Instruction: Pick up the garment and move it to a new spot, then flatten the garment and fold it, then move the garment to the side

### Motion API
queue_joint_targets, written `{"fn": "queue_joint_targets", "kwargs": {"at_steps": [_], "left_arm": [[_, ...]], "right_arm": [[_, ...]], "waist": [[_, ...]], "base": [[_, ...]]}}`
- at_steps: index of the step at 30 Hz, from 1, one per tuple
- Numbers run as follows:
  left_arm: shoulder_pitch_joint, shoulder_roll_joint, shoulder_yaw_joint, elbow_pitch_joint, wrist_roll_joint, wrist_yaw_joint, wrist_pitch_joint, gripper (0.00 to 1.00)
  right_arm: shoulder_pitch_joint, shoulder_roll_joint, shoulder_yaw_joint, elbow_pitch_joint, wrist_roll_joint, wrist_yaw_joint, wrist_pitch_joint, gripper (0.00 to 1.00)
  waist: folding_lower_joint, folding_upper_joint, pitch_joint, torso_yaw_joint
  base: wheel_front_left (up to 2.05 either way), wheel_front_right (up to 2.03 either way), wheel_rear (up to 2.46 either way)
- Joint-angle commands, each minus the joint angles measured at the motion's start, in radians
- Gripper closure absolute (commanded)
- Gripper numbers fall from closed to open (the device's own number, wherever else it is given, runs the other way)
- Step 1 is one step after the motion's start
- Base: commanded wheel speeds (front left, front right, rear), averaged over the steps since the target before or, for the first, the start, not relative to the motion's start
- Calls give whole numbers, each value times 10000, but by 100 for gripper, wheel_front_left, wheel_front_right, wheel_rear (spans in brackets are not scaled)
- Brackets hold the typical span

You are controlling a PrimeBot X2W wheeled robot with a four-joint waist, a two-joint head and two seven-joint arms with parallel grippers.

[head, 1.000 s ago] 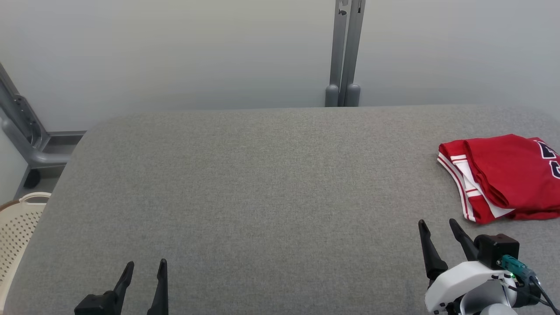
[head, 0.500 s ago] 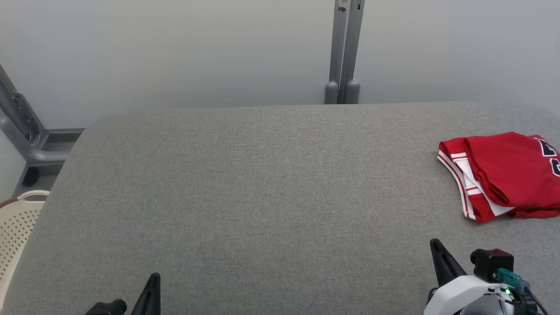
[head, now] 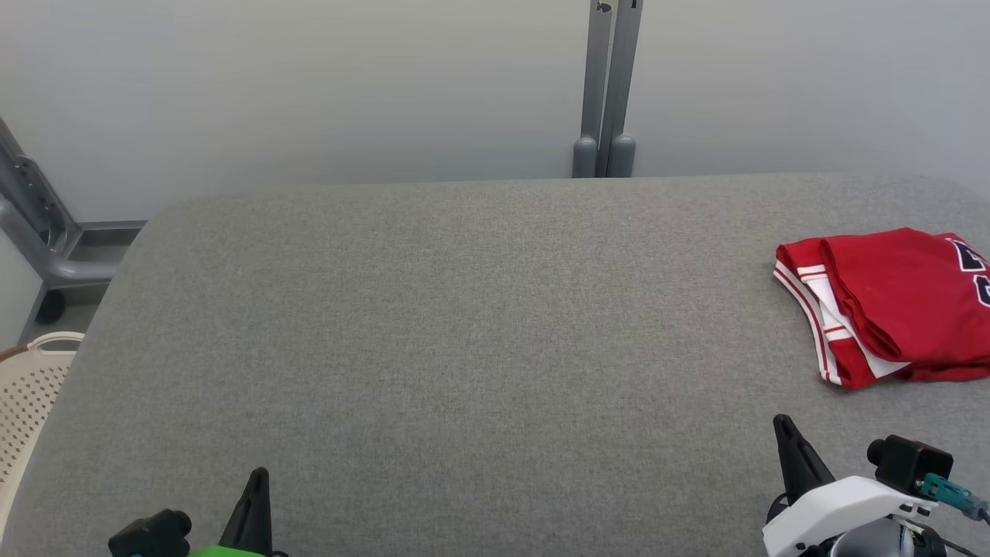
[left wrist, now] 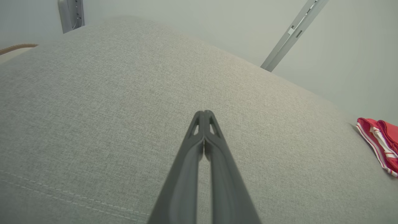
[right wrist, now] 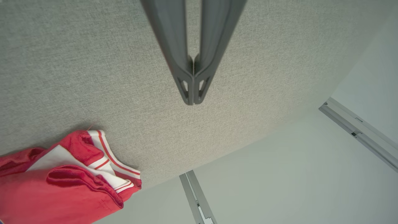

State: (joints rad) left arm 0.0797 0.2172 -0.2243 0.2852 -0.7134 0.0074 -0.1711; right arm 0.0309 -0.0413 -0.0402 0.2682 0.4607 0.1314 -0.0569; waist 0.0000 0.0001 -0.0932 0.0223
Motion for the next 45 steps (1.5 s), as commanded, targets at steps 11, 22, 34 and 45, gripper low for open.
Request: {"fn": "queue_joint_targets", "kwargs": {"at_steps": [11, 22, 34, 45], "left_arm": [[-679, -240, 614, -96, -1569, -263, 549, 100], [-979, -473, 1043, -72, -2788, -453, 1010, 100], [-1263, -696, 1462, -47, -3961, -634, 1449, 100], [-1502, -888, 1804, -24, -4914, -787, 1822, 100]], "right_arm": [[-305, -55, -155, -362, 2017, -3, 185, 100], [-357, -66, -272, -488, 3588, -4, 350, 100], [-422, -75, -386, -609, 5112, -5, 507, 100], [-464, -84, -479, -706, 6360, -4, 634, 100]], "waist": [[0, -1, 100, -23], [0, -1, 198, -46], [0, -1, 305, -71], [0, -1, 403, -94]], "base": [[0, 0, 0], [0, 0, 0], [0, 0, 0], [0, 0, 0]]}}
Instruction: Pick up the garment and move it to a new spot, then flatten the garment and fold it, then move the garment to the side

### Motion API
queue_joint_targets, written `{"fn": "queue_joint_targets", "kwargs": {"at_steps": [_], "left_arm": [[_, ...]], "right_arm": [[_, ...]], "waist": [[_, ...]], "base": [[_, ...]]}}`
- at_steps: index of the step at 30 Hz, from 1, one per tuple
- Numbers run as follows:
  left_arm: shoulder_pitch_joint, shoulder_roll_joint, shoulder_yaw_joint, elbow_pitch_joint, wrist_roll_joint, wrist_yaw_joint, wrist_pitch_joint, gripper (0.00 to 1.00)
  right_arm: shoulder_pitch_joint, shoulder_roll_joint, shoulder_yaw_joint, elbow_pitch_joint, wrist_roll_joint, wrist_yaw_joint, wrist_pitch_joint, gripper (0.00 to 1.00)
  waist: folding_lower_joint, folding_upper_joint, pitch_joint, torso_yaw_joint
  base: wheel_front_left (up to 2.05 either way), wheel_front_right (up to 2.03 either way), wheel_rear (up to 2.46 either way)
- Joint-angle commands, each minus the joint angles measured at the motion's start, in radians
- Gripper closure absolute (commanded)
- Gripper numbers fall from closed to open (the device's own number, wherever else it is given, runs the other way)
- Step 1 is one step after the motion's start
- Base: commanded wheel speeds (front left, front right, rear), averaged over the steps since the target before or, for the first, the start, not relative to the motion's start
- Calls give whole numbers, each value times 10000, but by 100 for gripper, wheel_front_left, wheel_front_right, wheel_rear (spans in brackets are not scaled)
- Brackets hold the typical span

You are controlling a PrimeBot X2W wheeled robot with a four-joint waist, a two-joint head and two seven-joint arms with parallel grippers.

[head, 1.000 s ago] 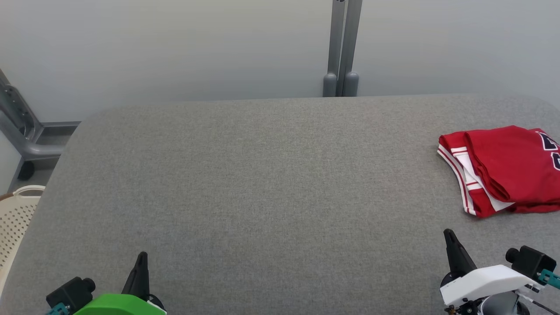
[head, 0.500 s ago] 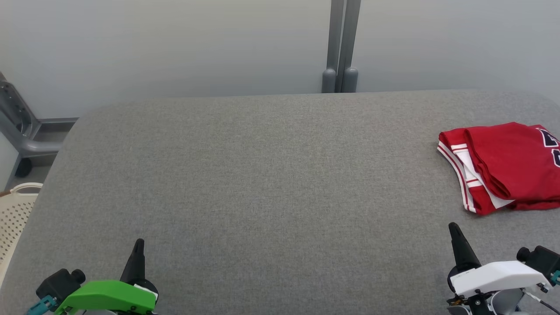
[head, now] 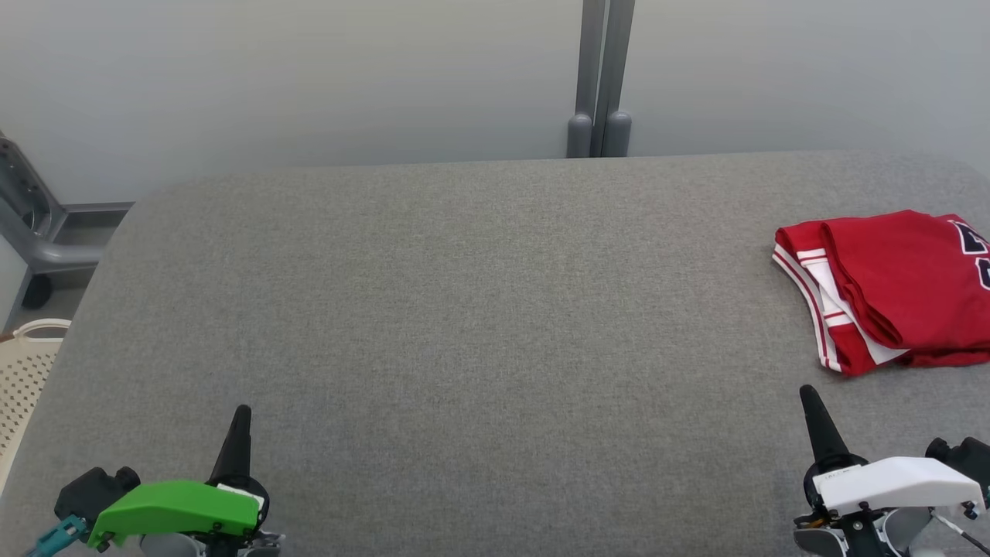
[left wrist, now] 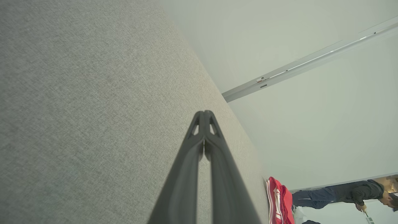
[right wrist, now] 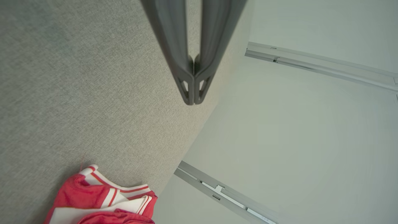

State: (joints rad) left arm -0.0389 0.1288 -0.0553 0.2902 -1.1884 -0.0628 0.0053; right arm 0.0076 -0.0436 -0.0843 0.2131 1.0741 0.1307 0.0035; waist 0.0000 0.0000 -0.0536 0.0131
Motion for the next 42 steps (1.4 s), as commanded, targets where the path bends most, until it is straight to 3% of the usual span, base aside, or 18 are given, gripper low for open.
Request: {"fn": "queue_joint_targets", "kwargs": {"at_steps": [1, 42], "left_arm": [[-334, -19, 144, -72, -253, -104, 88, 100], [-1003, -578, 1139, 9, -3066, -537, 1177, 100]], "right_arm": [[-236, -61, -46, -164, 328, 4, 42, 100], [-342, -82, -320, -433, 3998, 3, 425, 100]], "waist": [[0, 0, 16, -4], [0, 0, 380, -89]], "base": [[0, 0, 0], [0, 0, 0]]}}
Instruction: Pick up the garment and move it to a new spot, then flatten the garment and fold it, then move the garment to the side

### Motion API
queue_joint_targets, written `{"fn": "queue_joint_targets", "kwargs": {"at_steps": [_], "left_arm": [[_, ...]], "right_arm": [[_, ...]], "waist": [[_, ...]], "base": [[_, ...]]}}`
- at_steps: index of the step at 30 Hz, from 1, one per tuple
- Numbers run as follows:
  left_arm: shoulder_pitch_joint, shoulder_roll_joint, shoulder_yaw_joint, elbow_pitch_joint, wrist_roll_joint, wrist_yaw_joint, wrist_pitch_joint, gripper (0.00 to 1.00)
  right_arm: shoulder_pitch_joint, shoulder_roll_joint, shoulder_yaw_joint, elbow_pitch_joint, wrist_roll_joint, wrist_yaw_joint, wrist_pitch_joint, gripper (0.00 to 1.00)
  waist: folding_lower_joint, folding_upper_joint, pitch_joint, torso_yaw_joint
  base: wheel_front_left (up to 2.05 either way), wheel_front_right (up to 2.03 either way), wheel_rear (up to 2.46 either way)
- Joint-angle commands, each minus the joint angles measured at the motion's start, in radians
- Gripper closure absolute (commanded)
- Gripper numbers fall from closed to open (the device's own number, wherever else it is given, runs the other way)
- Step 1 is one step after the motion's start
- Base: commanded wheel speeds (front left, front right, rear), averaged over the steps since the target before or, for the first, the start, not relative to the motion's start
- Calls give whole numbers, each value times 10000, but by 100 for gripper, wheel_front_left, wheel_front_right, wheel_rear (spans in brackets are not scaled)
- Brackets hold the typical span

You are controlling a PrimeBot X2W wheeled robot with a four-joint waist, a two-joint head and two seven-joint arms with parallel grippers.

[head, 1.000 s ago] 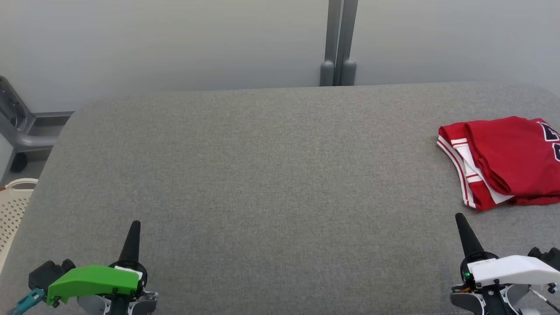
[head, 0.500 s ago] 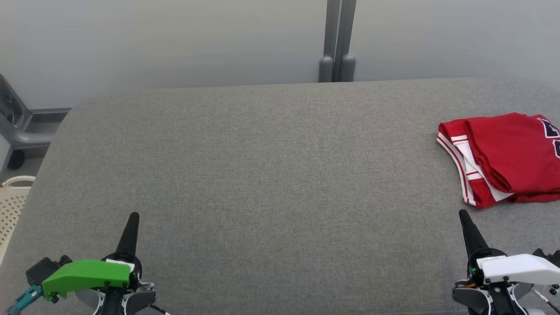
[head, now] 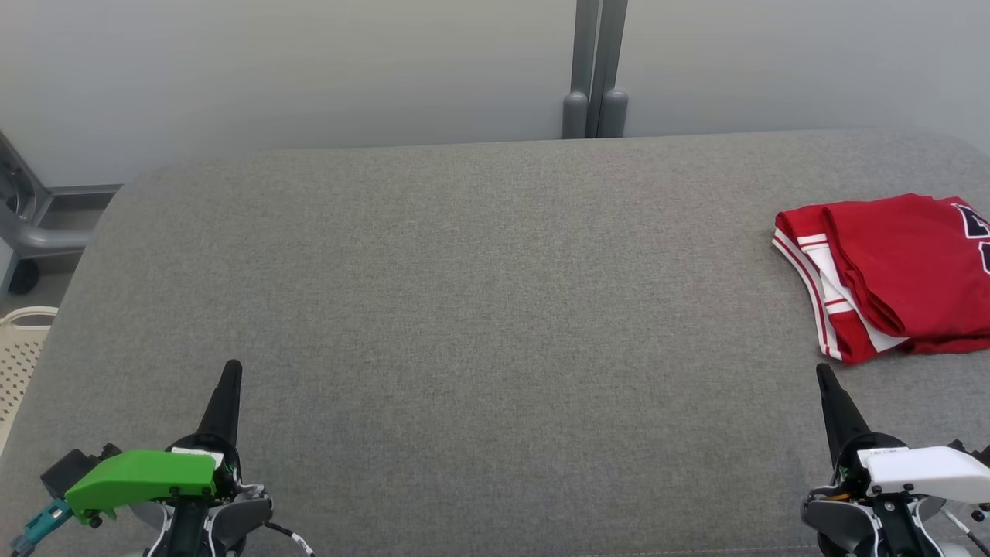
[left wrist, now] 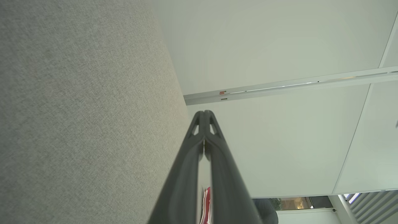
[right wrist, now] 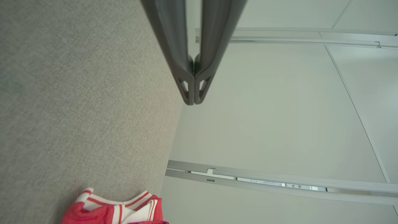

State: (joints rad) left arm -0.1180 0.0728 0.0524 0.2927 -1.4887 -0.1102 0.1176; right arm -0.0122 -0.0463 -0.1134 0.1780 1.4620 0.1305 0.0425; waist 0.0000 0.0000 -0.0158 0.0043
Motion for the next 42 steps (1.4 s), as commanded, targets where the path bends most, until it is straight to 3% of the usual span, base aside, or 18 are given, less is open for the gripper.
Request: {"fn": "queue_joint_targets", "kwargs": {"at_steps": [1, 21, 42], "left_arm": [[-227, -34, 83, -14, -128, -68, 65, 100], [-480, -238, 454, 23, -1248, -239, 481, 100], [-455, -238, 457, 21, -1223, -242, 480, 100]], "right_arm": [[-146, -56, -33, -88, 200, 5, 48, 100], [-157, -59, -140, -186, 1601, 4, 192, 100], [-148, -59, -139, -185, 1626, 4, 184, 100]], "waist": [[0, 0, 12, -3], [0, 0, 189, -45], [0, 0, 199, -47]], "base": [[0, 0, 0], [0, 0, 0], [0, 0, 0]]}}
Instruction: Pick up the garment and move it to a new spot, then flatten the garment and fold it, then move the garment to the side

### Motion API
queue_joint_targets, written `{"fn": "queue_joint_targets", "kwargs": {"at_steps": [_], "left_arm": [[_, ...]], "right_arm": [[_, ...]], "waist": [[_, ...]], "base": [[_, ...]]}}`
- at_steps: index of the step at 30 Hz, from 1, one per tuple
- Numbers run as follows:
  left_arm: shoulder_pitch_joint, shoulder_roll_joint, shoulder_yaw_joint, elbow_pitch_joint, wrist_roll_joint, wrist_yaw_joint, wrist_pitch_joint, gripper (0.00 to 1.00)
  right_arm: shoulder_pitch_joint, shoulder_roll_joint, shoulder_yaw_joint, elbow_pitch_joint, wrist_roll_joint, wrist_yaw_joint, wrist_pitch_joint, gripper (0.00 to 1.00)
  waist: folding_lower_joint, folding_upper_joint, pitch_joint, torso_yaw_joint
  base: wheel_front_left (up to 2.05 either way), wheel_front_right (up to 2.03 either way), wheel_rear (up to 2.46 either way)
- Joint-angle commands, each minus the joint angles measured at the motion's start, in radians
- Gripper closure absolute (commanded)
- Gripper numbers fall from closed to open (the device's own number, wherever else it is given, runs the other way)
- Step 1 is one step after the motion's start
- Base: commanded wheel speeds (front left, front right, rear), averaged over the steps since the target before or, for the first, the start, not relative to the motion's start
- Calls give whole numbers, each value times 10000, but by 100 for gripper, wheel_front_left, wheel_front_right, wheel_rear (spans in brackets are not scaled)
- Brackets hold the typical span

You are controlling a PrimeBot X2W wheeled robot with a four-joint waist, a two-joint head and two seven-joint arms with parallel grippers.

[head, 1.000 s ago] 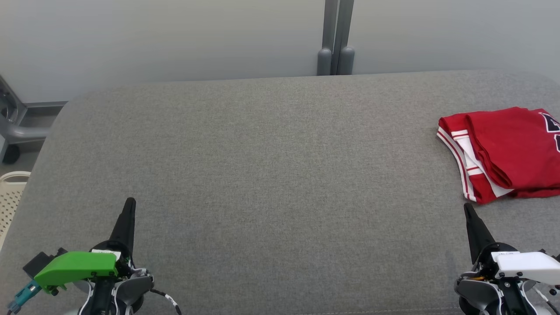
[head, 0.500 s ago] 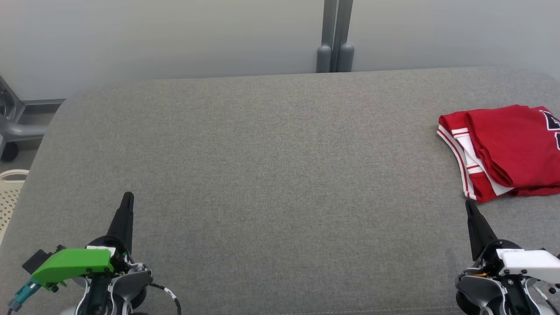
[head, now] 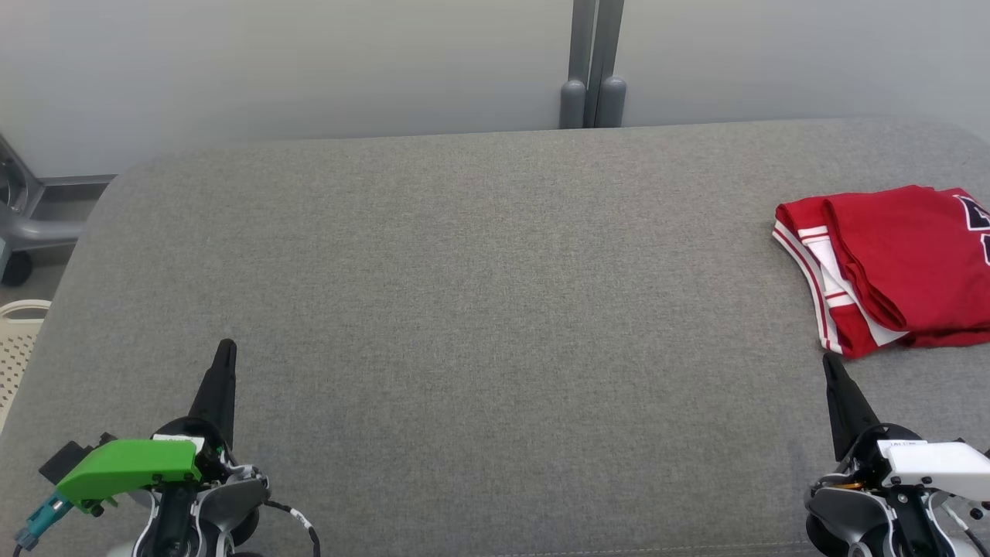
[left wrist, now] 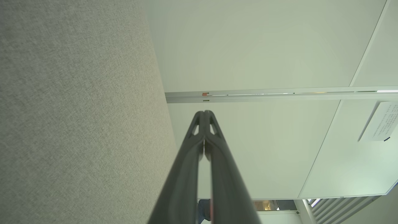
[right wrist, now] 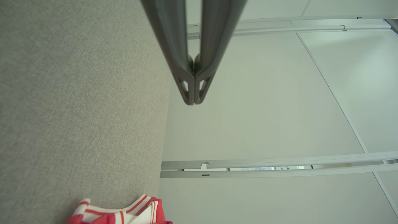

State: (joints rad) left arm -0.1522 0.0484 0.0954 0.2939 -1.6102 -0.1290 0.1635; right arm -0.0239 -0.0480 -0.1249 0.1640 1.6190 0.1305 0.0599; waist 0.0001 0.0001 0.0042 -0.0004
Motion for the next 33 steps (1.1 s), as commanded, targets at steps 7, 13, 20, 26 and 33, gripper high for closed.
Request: {"fn": "queue_joint_targets", "kwargs": {"at_steps": [7, 13, 20, 26, 33], "left_arm": [[-112, 6, 26, 8, -9, -54, 21, 100], [-112, 6, 25, 8, -9, -54, 20, 100], [-111, 7, 24, 7, -10, -54, 19, 100], [-111, 7, 23, 7, -11, -55, 19, 100], [-110, 7, 22, 6, -12, -55, 18, 100]], "right_arm": [[-31, -41, -24, -44, 55, 4, 8, 100], [-30, -41, -24, -44, 56, 4, 9, 100], [-30, -41, -23, -44, 56, 4, 9, 100], [-30, -42, -23, -44, 56, 4, 9, 100], [-30, -42, -23, -44, 56, 4, 9, 100]], "waist": [[-1, -1, -1, 0], [-1, -1, -1, 0], [-1, -1, 0, 0], [-1, -1, 0, 0], [-1, -1, 0, 0]], "base": [[0, 0, 0], [0, 0, 0], [0, 0, 0], [0, 0, 0], [0, 0, 0]]}}
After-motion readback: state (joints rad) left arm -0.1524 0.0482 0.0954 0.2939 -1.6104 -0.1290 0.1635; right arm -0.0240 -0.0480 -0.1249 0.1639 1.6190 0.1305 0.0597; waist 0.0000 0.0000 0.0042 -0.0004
